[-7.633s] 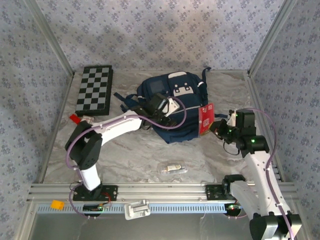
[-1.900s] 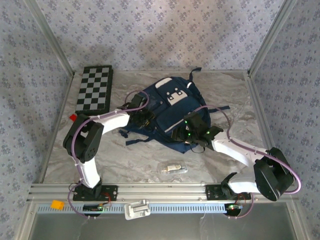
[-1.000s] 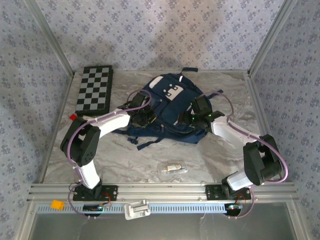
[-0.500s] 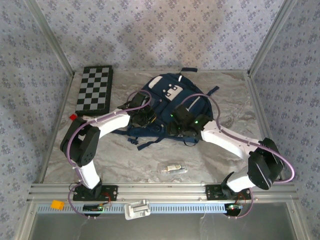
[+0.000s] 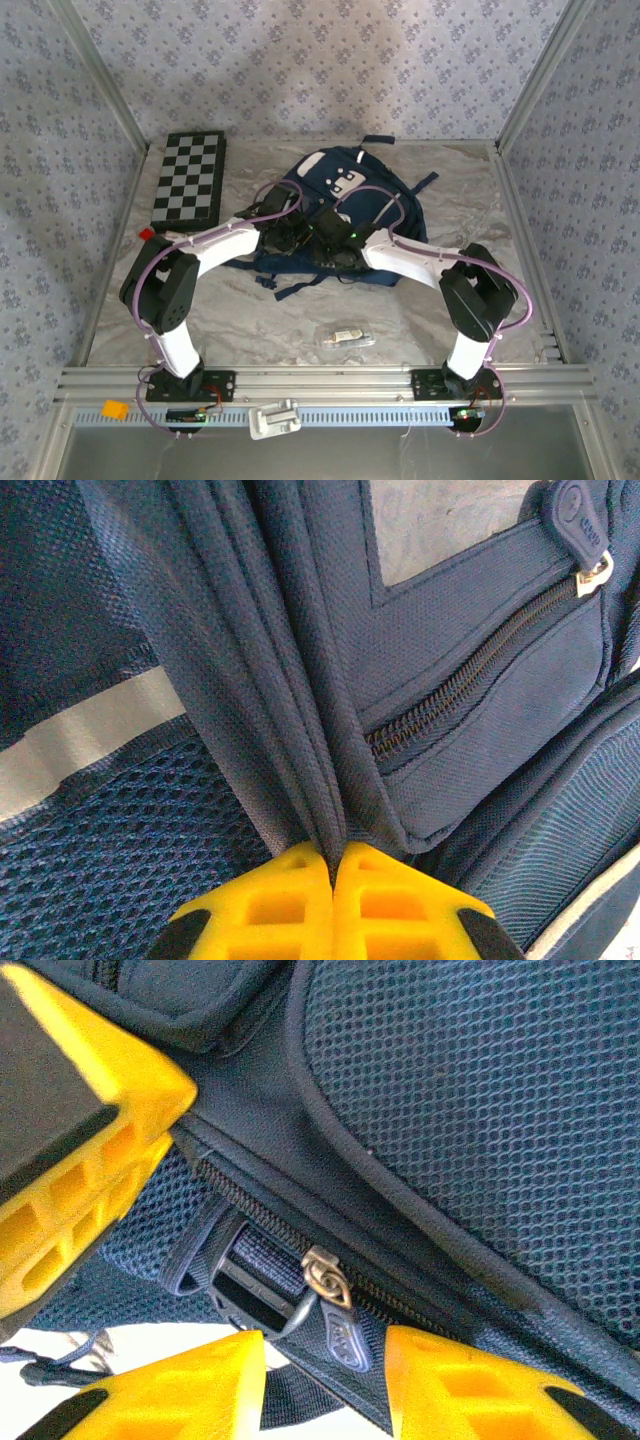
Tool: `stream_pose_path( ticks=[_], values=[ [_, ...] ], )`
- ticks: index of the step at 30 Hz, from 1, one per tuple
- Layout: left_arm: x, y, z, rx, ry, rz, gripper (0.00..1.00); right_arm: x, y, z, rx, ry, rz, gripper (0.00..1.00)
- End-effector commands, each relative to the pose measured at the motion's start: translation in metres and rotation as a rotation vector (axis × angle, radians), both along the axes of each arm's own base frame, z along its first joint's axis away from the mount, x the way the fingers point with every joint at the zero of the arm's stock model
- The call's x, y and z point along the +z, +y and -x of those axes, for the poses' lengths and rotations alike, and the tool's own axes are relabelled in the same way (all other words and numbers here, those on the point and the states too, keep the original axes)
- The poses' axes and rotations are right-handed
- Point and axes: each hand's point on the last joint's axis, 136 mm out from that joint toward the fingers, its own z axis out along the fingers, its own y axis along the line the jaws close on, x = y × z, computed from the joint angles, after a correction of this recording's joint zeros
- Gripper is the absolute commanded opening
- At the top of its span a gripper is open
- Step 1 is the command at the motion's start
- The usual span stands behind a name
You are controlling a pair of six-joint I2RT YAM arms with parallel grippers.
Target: Pack the student bag
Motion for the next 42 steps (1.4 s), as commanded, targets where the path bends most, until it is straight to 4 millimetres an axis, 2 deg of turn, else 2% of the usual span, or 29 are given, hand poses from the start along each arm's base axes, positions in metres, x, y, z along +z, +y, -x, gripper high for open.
stream_pose_path(
  ticks=[1,6,7,8,9,17,24,28,32,37,42],
  values=[
    [0.032,-0.007,-0.004,-0.014,-0.049,0.053,0.00,-0.001,-0.004,-0.008,-0.057,-0.019,0.013,0.37],
    [0.028,-0.006,-0.004,-0.009,-0.038,0.051,0.00,-0.011,0.006,-0.003,-0.031,0.012,-0.032,0.35],
    [0.027,-0.007,-0.004,-0.010,-0.037,0.050,0.00,-0.012,0.006,-0.003,-0.034,0.011,-0.029,0.35],
    [0.027,-0.007,-0.004,-0.010,-0.036,0.051,0.00,-0.025,-0.003,0.003,-0.041,0.032,-0.001,0.35],
    [0.027,-0.007,-0.004,-0.012,-0.037,0.051,0.00,-0.028,-0.005,0.003,-0.046,0.035,0.005,0.35],
    [0.028,-0.005,-0.003,-0.014,-0.040,0.041,0.00,-0.031,-0.013,0.007,-0.073,0.023,0.015,0.37],
    [0.026,-0.004,-0.003,-0.013,-0.036,0.035,0.00,-0.040,-0.005,0.000,-0.068,0.028,-0.031,0.29],
    [0.027,-0.005,-0.003,-0.014,-0.035,0.034,0.00,-0.035,-0.001,-0.006,-0.049,0.007,-0.039,0.23],
    [0.028,-0.003,-0.004,-0.016,-0.040,0.023,0.00,-0.024,-0.005,-0.008,-0.038,-0.030,-0.014,0.16],
    [0.027,0.000,-0.003,-0.011,-0.039,0.018,0.00,-0.014,-0.002,-0.004,0.017,-0.055,-0.010,0.11],
    [0.028,0.006,-0.006,0.003,-0.045,0.004,0.00,-0.009,-0.013,0.005,0.041,-0.071,0.059,0.05]
  ],
)
